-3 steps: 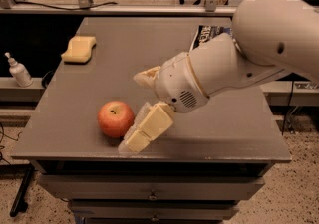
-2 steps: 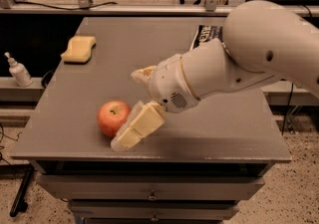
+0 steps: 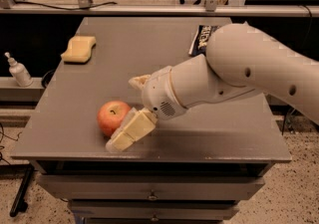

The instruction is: Move apple near sponge

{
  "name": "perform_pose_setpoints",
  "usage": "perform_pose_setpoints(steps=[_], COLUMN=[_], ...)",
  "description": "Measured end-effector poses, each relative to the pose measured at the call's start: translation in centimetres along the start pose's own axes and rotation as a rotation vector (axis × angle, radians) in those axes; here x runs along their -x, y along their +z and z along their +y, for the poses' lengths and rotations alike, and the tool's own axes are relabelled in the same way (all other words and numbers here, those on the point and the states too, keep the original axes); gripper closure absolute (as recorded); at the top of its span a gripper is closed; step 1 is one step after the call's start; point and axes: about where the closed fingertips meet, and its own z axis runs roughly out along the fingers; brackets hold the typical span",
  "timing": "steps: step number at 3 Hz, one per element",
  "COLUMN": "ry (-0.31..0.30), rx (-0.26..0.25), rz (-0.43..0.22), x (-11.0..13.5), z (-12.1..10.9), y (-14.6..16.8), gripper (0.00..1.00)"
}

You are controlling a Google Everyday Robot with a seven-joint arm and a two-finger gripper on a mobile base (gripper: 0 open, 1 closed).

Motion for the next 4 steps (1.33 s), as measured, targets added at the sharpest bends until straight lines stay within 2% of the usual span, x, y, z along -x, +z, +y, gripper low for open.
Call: perform_pose_setpoints(steps=[1,2,4], ry=[0.01,0.025,0.058], rx=[-0.001,-0.009,-0.031], rz=[-0.006,-0.012,-0.019], x=[-0.4,-1.0,-1.7], z=[-0.1,-0.1,-0.7], y=[1.2,1.8,1.4], gripper=[0.0,0.16,0.64])
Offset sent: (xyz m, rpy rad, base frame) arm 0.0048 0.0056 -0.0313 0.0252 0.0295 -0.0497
